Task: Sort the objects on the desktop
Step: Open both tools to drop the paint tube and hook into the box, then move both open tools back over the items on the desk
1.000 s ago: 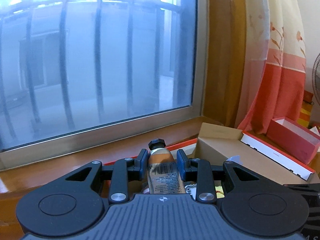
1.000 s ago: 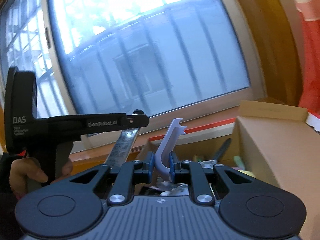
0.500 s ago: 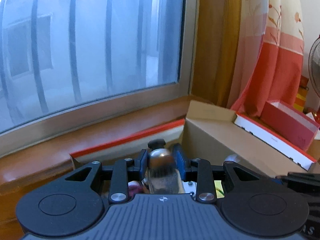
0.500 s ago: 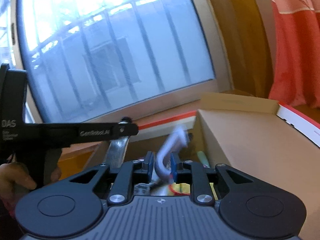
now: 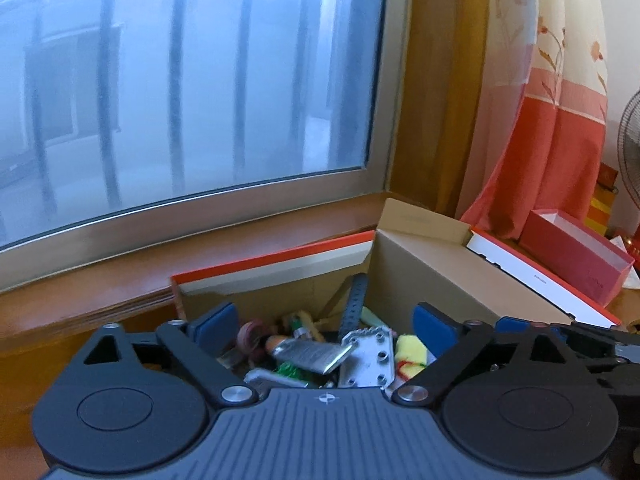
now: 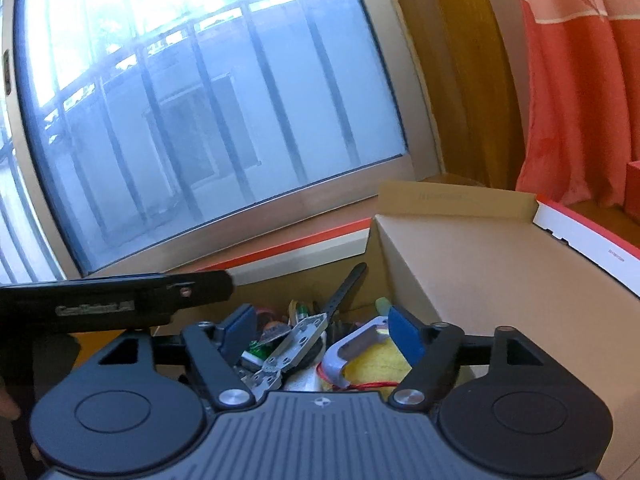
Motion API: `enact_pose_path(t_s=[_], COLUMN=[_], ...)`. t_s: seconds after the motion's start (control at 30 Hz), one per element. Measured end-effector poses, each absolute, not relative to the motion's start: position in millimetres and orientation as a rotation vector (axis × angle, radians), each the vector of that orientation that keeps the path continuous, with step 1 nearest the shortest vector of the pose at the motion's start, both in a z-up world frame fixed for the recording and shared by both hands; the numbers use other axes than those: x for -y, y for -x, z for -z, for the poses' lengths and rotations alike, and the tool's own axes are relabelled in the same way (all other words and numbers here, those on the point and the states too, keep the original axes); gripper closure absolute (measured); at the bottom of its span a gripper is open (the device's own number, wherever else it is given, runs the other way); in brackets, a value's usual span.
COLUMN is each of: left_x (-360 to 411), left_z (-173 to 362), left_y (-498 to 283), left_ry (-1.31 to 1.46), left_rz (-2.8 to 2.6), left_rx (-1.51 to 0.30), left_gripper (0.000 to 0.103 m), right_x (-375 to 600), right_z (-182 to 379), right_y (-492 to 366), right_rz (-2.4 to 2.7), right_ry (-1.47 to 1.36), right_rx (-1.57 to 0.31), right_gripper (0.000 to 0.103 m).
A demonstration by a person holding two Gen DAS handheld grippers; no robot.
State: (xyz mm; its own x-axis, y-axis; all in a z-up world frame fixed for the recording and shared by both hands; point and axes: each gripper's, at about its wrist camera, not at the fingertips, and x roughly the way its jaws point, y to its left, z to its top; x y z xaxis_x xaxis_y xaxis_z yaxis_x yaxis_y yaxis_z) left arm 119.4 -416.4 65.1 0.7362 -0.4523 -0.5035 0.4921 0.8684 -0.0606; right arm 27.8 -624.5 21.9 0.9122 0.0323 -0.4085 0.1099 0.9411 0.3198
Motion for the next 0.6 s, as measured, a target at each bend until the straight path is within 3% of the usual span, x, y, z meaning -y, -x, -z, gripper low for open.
enact_pose_path(t_s=[0.23,0.6], left_x=[379,317], left_z=[-73,-61], left_y=[-97,-64], left_ry=[-0.015,0.047], left_rz=[0.419,0.230], left_rx=[-0.525,-0.581], left_gripper=[0.000,0.000], right_x=[607,580], right_z=[-29,-38], right_y=[-15,-1], right_rz=[0.022,-0.001], right_ry=[-0.304,-0.223], right_rx=[-0.399,-0.412], right_gripper=[0.016,0.012])
